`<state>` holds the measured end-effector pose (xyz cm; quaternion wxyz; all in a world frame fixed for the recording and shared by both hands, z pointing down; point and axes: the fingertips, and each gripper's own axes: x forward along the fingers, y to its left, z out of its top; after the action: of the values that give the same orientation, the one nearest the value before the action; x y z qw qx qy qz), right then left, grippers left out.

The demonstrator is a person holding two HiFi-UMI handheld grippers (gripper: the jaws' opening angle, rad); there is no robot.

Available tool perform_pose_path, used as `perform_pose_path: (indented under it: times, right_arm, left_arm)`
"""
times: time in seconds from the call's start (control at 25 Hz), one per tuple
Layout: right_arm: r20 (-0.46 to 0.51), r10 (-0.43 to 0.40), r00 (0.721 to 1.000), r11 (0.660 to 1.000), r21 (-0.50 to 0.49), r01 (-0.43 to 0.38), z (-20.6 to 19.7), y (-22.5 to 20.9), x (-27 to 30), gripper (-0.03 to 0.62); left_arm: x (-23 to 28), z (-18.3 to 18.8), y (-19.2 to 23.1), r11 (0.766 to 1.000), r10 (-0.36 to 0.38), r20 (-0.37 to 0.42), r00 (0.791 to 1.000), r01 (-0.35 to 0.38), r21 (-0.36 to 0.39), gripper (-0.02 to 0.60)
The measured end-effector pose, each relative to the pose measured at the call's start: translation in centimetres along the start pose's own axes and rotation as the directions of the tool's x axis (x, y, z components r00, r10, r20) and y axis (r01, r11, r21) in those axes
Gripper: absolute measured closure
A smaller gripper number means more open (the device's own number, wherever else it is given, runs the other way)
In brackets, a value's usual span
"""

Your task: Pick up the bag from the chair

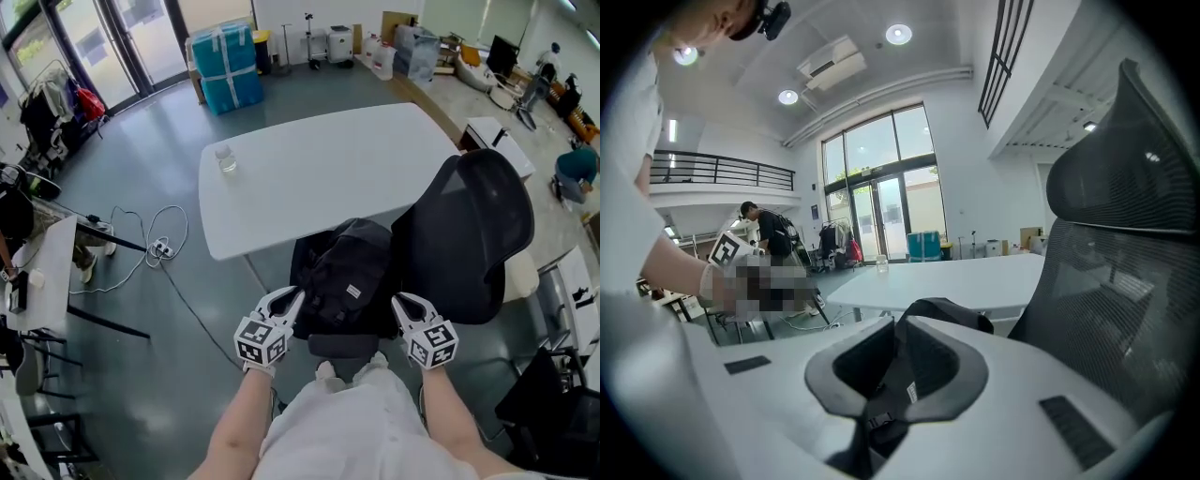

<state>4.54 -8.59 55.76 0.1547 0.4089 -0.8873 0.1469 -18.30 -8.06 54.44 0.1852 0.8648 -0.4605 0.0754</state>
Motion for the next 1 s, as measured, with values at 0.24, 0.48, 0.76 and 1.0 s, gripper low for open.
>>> perform_pose_path:
  times: [0.24,0.48,0.76,1.0]
  right_arm:
    - [-0.048,0.009,0.999,1.000,0.007,-0.008,-1.1,-0.6,1.4,0.494]
    - [-0.093,0.017,0.995,0.999,0.051,-0.012,-2.8,-1.9,3.5,0.466]
    - [-0.147,0.008,0.989,0.996,0.095,0.006,-5.4,-4.4,6.2,0.427]
    - [-0.204,-0.003,0.979,0.987,0.159,0.036,-8.5,-6.3,8.2,0.393]
  left_arm:
    - [2.3,-0.3,-0.1,0.999,-0.038,-0.028,0.999,0.038,0.003,0.491]
    - [5.1,-1.3,0.5,0.998,-0.056,-0.090,0.994,0.058,0.015,0.452]
    - [9.1,-3.7,1.7,0.996,-0.067,-0.192,0.979,0.077,0.045,0.413]
    - [11.9,-6.0,3.3,0.997,-0.063,-0.270,0.961,0.074,0.029,0.405]
